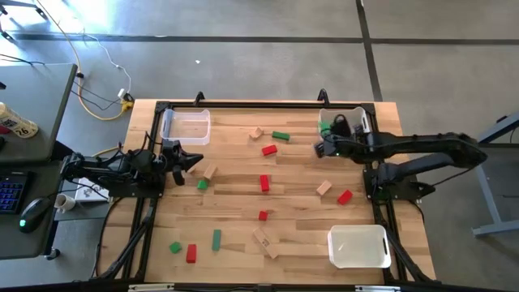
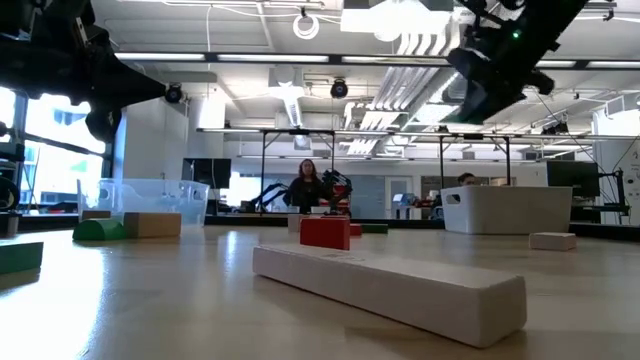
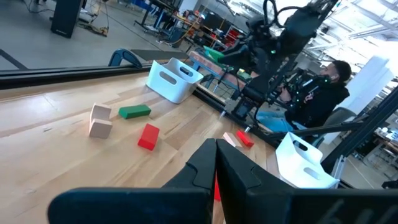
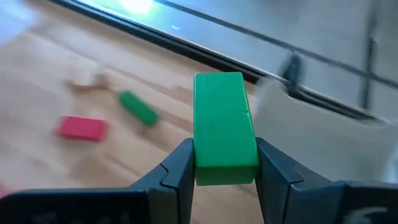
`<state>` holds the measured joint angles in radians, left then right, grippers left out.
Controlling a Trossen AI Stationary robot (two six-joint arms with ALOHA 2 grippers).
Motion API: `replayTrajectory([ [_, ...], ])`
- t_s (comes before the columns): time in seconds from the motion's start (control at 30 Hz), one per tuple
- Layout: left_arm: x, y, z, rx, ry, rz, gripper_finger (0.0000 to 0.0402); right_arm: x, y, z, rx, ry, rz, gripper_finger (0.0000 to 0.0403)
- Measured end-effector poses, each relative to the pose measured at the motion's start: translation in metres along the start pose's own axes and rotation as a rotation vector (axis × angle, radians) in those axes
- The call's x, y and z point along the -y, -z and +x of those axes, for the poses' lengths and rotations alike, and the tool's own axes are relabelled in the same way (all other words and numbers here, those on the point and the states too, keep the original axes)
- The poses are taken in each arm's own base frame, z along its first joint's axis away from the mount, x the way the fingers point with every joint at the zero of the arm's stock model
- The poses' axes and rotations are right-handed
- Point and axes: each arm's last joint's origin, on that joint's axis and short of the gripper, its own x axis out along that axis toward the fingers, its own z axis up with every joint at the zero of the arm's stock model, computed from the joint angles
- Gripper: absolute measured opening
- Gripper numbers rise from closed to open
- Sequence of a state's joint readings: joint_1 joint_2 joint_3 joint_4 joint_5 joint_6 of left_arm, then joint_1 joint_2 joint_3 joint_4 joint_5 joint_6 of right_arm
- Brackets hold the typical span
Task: Sort & place blocks by color
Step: Put the green block into the gray bin
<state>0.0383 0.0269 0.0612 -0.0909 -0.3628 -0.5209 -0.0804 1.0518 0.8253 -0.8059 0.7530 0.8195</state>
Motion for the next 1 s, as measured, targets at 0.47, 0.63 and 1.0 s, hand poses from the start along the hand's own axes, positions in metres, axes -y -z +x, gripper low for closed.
replayTrajectory([
  [0.47,0.0,0.0,0.0,0.0,0.0,-0.02,0.0,0.047,-0.004,0.027,-0.238,0.246,0.086,0.0105],
  [0.63,0.0,-0.001,0.0,0.007,0.004,-0.03,0.0,0.062,-0.011,0.037,-0.287,0.281,0.094,0.0105],
  [1.0,0.0,-0.001,0.0,0.008,0.005,-0.03,0.0,0.092,-0.027,0.059,-0.331,0.254,0.158,0.0105],
])
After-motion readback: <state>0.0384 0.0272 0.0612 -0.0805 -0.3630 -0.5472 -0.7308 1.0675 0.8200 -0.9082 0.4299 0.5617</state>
